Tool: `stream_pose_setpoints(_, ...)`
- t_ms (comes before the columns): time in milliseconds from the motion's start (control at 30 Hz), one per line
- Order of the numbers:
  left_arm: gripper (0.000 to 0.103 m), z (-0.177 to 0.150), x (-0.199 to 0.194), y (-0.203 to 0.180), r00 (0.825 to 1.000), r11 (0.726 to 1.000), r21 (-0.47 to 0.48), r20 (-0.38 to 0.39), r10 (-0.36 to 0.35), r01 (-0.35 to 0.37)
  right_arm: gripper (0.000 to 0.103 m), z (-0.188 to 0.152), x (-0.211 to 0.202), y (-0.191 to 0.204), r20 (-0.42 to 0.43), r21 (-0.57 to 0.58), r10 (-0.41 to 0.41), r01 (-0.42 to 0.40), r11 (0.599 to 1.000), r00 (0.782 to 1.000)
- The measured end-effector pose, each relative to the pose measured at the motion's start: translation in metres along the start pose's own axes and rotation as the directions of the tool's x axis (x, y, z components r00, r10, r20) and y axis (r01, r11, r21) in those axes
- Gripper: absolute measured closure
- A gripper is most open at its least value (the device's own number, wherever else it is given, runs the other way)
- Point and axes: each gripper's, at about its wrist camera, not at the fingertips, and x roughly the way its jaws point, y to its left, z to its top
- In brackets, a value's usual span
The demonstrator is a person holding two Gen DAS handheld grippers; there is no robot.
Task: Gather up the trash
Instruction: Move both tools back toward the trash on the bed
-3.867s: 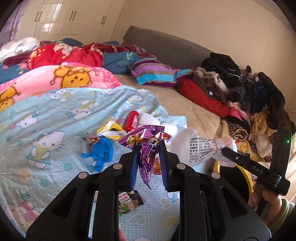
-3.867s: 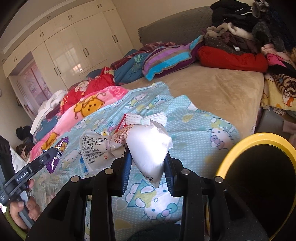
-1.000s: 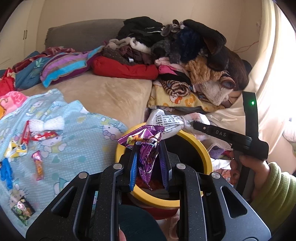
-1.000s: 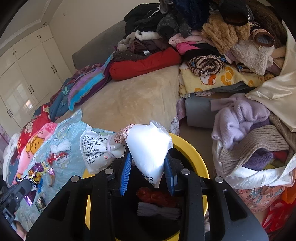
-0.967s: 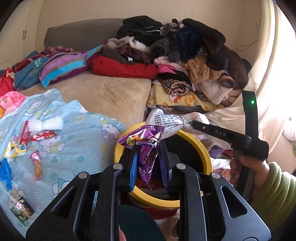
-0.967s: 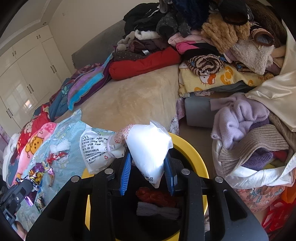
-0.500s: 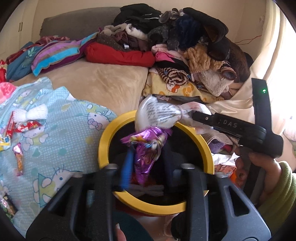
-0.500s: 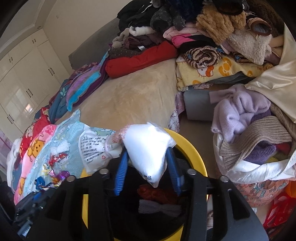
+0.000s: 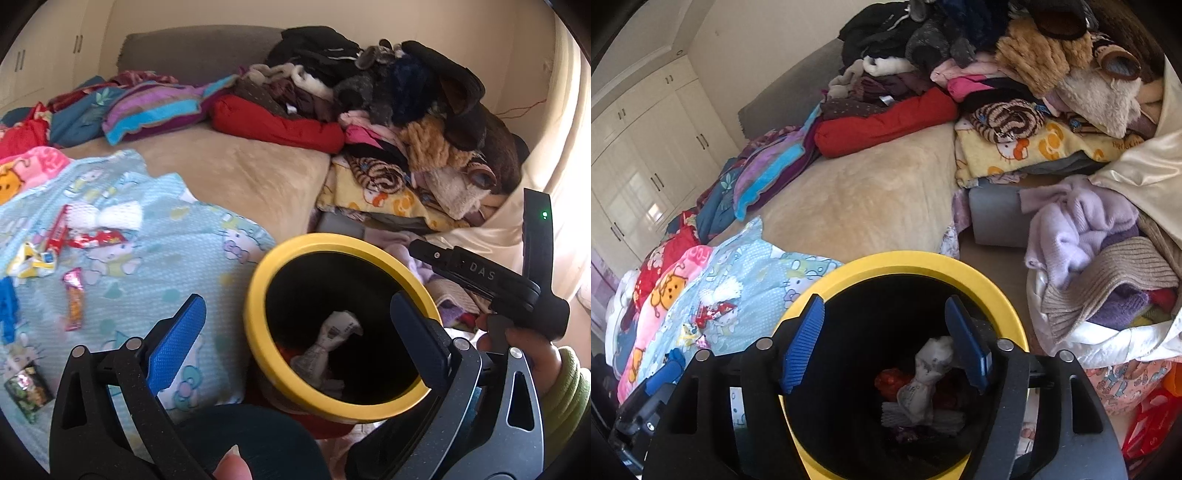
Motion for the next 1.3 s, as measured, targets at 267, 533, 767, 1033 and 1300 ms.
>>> stream_pose_setpoints(267,0.011,0.003,-0.026,0.015,0.998,0.999,0.015,0.057,0.035,-0.036,0.031,-0.005,-0.006,0.033,0.024,-0.06,0.054,-0.053,0.997,0.998)
stream_pose_setpoints(533,0.011,0.014,-0.042,0.041,0.989,0.996,-0.039,0.123,0.088,-0.084,0.03,-0.011,-0.011,0.071,0.019,-0.164,0.133,-0.128,0.978,0.991)
stream_pose_setpoints(767,0.011,0.018,-0.07,0.068,0.97,0.988,-0.054,0.189,0.153,-0.145,0.029,-0.007,-0.011,0.098,0.033,-0.197,0.161,-0.151,0.969,0.986)
stream_pose_setpoints(1033,0.011,0.021,-0.091,0.11,0.94,0.967,-0.119,0.231,0.249,-0.227,0.028,-0.007,0.007,0.141,-0.014,-0.255,0.207,-0.204,0.945,0.978)
stream_pose_setpoints(1300,0.011,0.017,-0.102,0.148,0.914,0.937,-0.199,0.235,0.331,-0.288,0.028,-0.007,0.033,0.183,-0.07,-0.306,0.246,-0.255,0.917,0.967)
